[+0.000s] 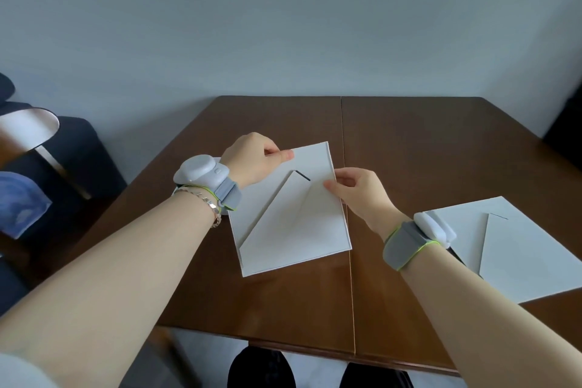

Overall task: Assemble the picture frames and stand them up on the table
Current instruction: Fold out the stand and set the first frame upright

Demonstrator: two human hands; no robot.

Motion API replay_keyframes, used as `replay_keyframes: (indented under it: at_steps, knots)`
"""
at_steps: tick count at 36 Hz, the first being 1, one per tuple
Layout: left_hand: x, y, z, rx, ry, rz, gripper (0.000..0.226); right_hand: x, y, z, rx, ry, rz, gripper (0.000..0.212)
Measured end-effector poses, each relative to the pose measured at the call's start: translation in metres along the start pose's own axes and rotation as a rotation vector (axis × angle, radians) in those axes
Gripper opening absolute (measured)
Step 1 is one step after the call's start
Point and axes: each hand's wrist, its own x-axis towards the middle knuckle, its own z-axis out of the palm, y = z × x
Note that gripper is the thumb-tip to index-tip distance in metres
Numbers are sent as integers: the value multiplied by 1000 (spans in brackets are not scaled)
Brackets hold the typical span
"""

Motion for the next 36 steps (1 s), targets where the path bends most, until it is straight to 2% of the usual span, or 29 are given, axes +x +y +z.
replay_keyframes:
  at_steps: [4,11,13,15,16,18,20,21,23,25,30,33,36]
  knots:
    - [-1,-11,2,-80,68,-66,50,-6,9,-1,-78,-113,90,19]
    - [-10,-22,9,-103,98,-197,57,-5,14,2,-58,-103,156,20]
    - [-10,-23,10,-136,105,-232,59,-5,15,3,-34,-58,144,21]
    - [-10,-23,10,-179,123,-284,60,-5,17,3,-20,70,122,24]
    - [-11,-24,10,-198,133,-324,59,-5,18,3,37,128,139,29]
    - [-12,-29,14,-268,191,-436,50,-6,20,2,316,158,261,47]
    - [-12,-37,20,-378,279,-575,46,-8,22,3,565,57,378,58]
    - [-13,-40,23,-416,315,-625,48,-10,22,5,610,-18,409,51]
    - [-14,-44,30,-442,350,-667,48,-13,21,9,587,-114,434,23]
    - [-16,-44,35,-430,372,-668,49,-17,19,14,504,-125,439,8]
    - [-24,-38,41,-353,351,-627,57,-16,21,18,307,-35,441,10]
    - [-26,-38,43,-334,334,-645,59,-15,16,18,221,23,375,9]
    - [-24,-30,40,-359,286,-608,54,-9,9,17,167,93,261,16]
